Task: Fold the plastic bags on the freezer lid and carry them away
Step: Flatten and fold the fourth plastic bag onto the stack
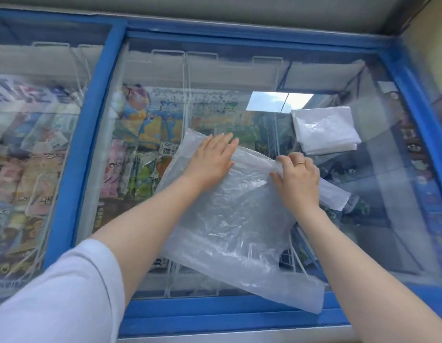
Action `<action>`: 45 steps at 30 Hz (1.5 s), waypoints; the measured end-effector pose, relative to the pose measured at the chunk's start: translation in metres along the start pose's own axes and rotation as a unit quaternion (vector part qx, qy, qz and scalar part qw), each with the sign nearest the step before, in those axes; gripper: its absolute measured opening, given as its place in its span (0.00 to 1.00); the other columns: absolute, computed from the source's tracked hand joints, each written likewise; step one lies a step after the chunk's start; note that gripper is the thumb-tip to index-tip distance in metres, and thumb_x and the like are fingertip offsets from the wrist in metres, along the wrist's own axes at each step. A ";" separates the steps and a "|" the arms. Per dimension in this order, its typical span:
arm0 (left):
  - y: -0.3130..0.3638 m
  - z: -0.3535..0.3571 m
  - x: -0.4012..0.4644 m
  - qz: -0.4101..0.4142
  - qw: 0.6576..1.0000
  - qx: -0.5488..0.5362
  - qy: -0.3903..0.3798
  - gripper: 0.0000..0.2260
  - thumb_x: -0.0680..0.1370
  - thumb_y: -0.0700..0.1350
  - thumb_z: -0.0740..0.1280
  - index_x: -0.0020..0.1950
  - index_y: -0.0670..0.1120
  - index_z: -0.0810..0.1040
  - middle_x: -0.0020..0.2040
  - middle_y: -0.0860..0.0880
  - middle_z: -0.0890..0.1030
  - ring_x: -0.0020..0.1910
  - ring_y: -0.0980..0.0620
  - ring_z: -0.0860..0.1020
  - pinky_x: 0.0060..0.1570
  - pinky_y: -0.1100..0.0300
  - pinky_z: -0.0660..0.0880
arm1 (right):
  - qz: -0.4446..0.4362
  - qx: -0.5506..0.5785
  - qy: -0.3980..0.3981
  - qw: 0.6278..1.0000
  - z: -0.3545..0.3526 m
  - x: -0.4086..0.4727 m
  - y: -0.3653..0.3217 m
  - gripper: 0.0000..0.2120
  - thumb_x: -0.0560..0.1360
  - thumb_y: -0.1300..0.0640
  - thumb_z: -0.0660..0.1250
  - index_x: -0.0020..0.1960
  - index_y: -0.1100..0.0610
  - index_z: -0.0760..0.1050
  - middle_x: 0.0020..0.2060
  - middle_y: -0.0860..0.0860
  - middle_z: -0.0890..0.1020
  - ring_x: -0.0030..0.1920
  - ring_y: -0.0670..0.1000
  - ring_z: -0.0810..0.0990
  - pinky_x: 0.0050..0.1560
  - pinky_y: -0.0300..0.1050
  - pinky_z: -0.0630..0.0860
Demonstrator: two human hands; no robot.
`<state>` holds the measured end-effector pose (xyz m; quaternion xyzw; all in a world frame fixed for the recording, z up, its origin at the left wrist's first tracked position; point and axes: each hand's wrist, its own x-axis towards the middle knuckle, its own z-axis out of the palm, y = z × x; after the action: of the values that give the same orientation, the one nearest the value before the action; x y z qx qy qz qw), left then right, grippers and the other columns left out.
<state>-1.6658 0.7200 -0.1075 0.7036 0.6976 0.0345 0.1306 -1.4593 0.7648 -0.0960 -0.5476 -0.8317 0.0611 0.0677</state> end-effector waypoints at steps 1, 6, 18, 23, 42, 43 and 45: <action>-0.003 0.003 0.005 0.020 1.000 0.007 0.023 0.20 0.80 0.47 0.56 0.71 0.41 0.64 0.71 0.39 0.66 0.70 0.41 0.63 0.70 0.49 0.52 | 0.008 -0.003 -0.002 1.000 -0.002 0.003 0.005 0.12 0.71 0.58 0.70 0.52 0.62 0.77 0.49 0.60 0.78 0.51 0.64 0.74 0.52 0.55 0.67; -0.022 0.005 0.009 0.071 0.989 0.021 0.127 0.12 0.72 0.47 0.56 0.43 0.41 0.76 0.38 0.42 0.76 0.35 0.43 0.76 0.36 0.54 0.72 | -0.064 0.022 -0.047 0.997 -0.007 0.012 0.023 0.07 0.78 0.60 0.60 0.49 0.62 0.75 0.45 0.58 0.78 0.48 0.61 0.74 0.42 0.49 0.63; -0.065 -0.013 -0.043 0.063 0.992 -0.024 0.108 0.19 0.79 0.53 0.50 0.34 0.45 0.69 0.28 0.47 0.72 0.26 0.46 0.73 0.22 0.62 0.61 | -0.057 0.207 -0.185 0.959 -0.044 0.027 0.009 0.12 0.76 0.50 0.65 0.35 0.53 0.74 0.27 0.46 0.72 0.30 0.48 0.69 0.34 0.44 0.64; -0.066 -0.009 -0.047 0.057 0.994 0.050 0.079 0.17 0.77 0.51 0.55 0.32 0.45 0.69 0.27 0.48 0.70 0.28 0.46 0.72 0.28 0.59 0.64 | -0.011 0.021 -0.302 0.953 -0.037 0.032 0.016 0.21 0.78 0.48 0.60 0.28 0.55 0.64 0.23 0.49 0.66 0.28 0.53 0.67 0.31 0.43 0.57; -0.014 0.030 -0.072 -0.098 0.995 0.029 -0.020 0.39 0.69 0.67 0.34 0.76 0.48 0.39 0.76 0.51 0.39 0.75 0.52 0.39 0.71 0.54 0.36 | -0.009 -0.056 -0.151 0.987 0.026 -0.021 0.035 0.33 0.75 0.39 0.36 0.76 0.52 0.38 0.76 0.48 0.40 0.76 0.48 0.39 0.74 0.49 0.38; -0.015 0.030 -0.073 -0.100 0.994 0.030 -0.020 0.40 0.69 0.68 0.34 0.76 0.49 0.39 0.76 0.51 0.39 0.75 0.52 0.39 0.71 0.54 0.36 | 0.017 -0.066 -0.150 0.986 0.023 -0.023 0.043 0.33 0.76 0.39 0.37 0.76 0.53 0.39 0.76 0.49 0.41 0.76 0.48 0.40 0.74 0.50 0.39; -0.016 0.028 -0.075 -0.106 0.994 0.033 -0.016 0.39 0.70 0.69 0.35 0.76 0.49 0.39 0.76 0.51 0.38 0.75 0.52 0.38 0.71 0.53 0.36 | 0.065 -0.098 -0.157 0.981 0.015 -0.023 0.052 0.35 0.77 0.36 0.39 0.77 0.55 0.39 0.76 0.49 0.41 0.76 0.48 0.40 0.73 0.52 0.37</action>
<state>-1.6762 0.6415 -0.1283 0.6302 0.7667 -0.0136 0.1214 -1.4060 0.7633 -0.1207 -0.5882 -0.7965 0.0683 -0.1217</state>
